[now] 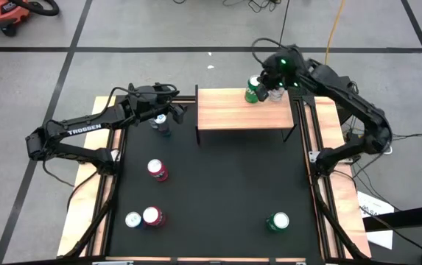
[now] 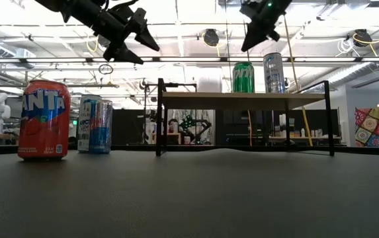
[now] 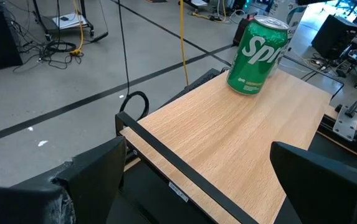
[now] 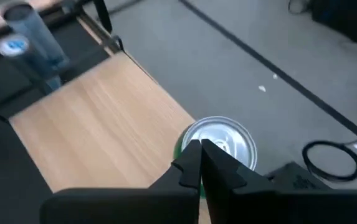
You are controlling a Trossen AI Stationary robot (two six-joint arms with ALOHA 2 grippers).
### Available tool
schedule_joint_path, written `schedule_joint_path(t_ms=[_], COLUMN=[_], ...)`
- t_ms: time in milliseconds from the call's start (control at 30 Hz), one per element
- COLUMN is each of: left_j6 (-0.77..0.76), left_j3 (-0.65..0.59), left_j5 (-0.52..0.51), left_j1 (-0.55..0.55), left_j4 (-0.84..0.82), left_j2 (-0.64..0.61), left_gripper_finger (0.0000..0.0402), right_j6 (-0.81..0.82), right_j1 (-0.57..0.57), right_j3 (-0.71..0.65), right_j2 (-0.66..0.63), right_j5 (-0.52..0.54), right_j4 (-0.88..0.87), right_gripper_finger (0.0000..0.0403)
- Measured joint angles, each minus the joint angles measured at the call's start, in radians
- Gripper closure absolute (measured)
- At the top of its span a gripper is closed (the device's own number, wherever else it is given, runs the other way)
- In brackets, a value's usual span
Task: Place canned beverage on shelf
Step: Adjust the green can on the shelf
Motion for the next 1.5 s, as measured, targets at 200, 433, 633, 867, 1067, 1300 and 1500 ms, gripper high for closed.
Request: schedule_joint_path(t_ms=[200,433,633,867,1067,1300,1500], left_j6=[0.000,0.000,0.000,0.000,0.000,0.000,-0.001], left_j3=[0.000,0.000,0.000,0.000,0.000,0.000,0.000], left_j5=[-0.001,-0.001,-0.002,-0.002,-0.002,-0.002,-0.002], left_j1=[-0.002,-0.010,-0.022,-0.023,-0.024,-0.027,-0.029], left_j4=[-0.032,-0.058,-0.059,-0.059,-0.059,-0.058,-0.058], left_j2=[0.000,0.000,0.000,0.000,0.000,0.000,0.000], left_gripper_finger=[0.0006,0.0006,0.0006,0.0006,0.0006,0.0006,0.0006], right_j6=[-0.054,-0.087,-0.108,-0.158,-0.202,-0.241,-0.242], right_j1=[0.000,-0.013,-0.012,-0.013,-0.013,-0.013,-0.013], right_j3=[0.096,0.097,0.097,0.097,0.097,0.095,0.095], right_j2=[0.093,0.145,0.148,0.147,0.148,0.150,0.123], right_j5=[0.023,0.027,0.068,0.102,0.099,0.099,0.101], right_j4=[-0.057,-0.079,-0.098,-0.127,-0.100,-0.066,-0.070], right_gripper_finger=[0.0403,0.0403,0.0403,0.0403,0.0403,0.0403,0.0403])
